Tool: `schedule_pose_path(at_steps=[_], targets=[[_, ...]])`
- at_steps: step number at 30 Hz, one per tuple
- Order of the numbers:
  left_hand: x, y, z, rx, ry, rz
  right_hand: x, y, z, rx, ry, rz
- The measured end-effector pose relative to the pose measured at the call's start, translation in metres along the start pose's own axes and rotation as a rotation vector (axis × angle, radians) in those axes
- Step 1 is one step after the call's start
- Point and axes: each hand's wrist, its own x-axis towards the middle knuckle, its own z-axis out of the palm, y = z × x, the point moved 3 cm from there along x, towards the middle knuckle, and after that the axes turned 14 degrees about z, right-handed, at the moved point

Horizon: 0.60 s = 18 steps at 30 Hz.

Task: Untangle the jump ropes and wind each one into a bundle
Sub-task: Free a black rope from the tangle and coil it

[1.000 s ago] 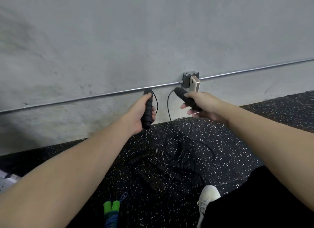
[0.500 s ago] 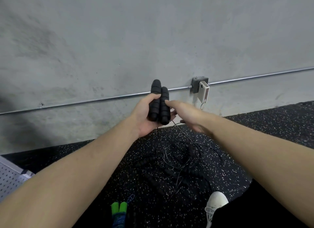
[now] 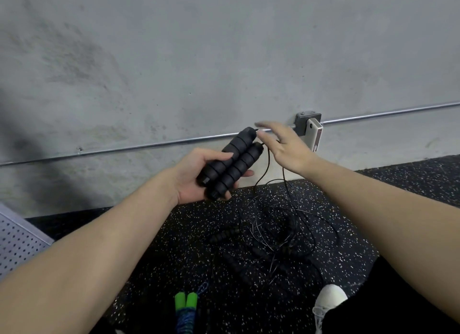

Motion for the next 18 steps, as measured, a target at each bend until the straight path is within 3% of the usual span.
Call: schedule_pose_path(at_steps=[6, 14, 18], targets=[[-0.013, -0.003, -0.019, 0.021, 0.004, 0.010, -0.002, 0.001, 0.016, 0.010, -0.242, 0.203], [-0.031, -0.010, -0.035, 0.154, 0.052, -0.125, 0.027, -0.021, 0.025, -0.020, 0.003, 0.125], [-0.027, -0.005, -0.049, 0.244, 0.161, 0.004, 0.037, -0.020, 0.034, -0.013, 0.019, 0.180]])
